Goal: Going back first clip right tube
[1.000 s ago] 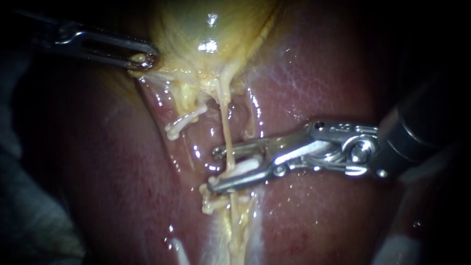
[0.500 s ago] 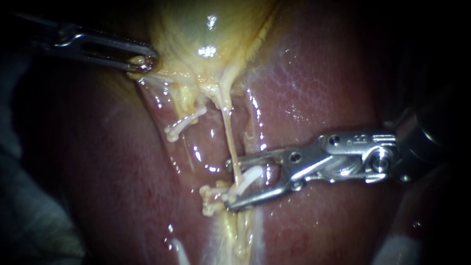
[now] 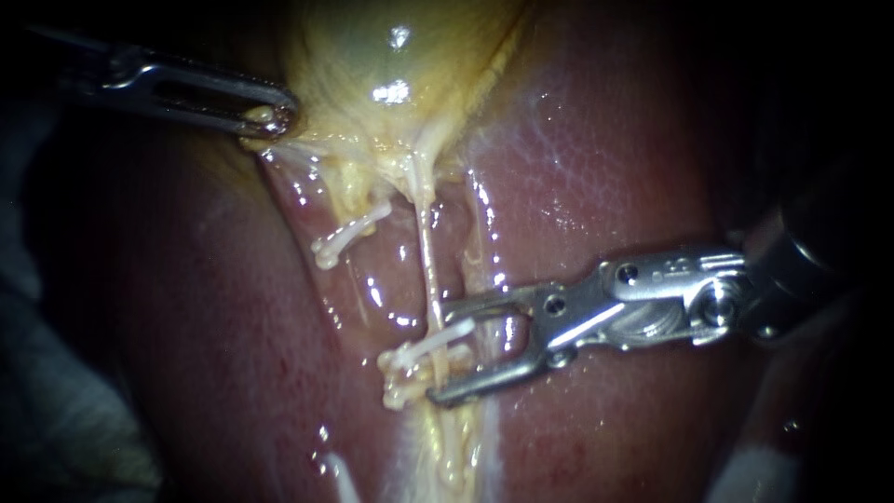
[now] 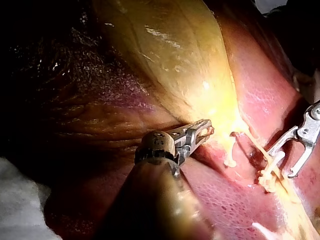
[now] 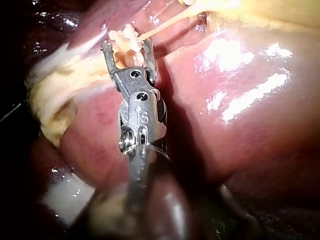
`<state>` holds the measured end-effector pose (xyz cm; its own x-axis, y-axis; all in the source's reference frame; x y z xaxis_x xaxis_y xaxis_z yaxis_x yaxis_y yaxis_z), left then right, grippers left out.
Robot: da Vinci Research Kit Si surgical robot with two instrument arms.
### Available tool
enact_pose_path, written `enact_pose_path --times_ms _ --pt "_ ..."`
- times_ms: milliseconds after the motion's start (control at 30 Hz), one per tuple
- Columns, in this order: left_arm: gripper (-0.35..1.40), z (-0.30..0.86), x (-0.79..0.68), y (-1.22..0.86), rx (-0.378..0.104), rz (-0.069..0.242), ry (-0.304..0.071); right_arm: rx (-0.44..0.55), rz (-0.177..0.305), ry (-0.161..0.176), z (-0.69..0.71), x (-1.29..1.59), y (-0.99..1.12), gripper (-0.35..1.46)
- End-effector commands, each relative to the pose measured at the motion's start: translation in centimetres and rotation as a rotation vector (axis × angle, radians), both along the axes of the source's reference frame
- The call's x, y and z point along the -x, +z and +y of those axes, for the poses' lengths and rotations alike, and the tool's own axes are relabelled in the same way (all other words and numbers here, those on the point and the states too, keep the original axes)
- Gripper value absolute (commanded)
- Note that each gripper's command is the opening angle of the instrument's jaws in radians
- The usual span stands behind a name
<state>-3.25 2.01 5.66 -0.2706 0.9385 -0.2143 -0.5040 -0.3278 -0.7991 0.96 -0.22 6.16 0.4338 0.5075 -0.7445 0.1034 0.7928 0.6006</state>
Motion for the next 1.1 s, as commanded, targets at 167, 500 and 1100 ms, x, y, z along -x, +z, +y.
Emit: enact_pose_path --times_ms 167,500,1100 --pt "-0.35 0.0 -0.01 0.0 0.0 -0.001 0.001 0.102 -0.026 0.058 0.11 0.12 -0.08 0.5" --pt "-0.35 0.0 -0.05 0.01 0.001 -0.003 0.004 0.275 -0.094 0.043 0.29 0.6 -0.48 0.5" --pt "-0.35 -0.2 0.26 0.39 0.015 -0.005 0.007 0.323 -0.119 0.048 0.35 0.91 -0.75 0.5"
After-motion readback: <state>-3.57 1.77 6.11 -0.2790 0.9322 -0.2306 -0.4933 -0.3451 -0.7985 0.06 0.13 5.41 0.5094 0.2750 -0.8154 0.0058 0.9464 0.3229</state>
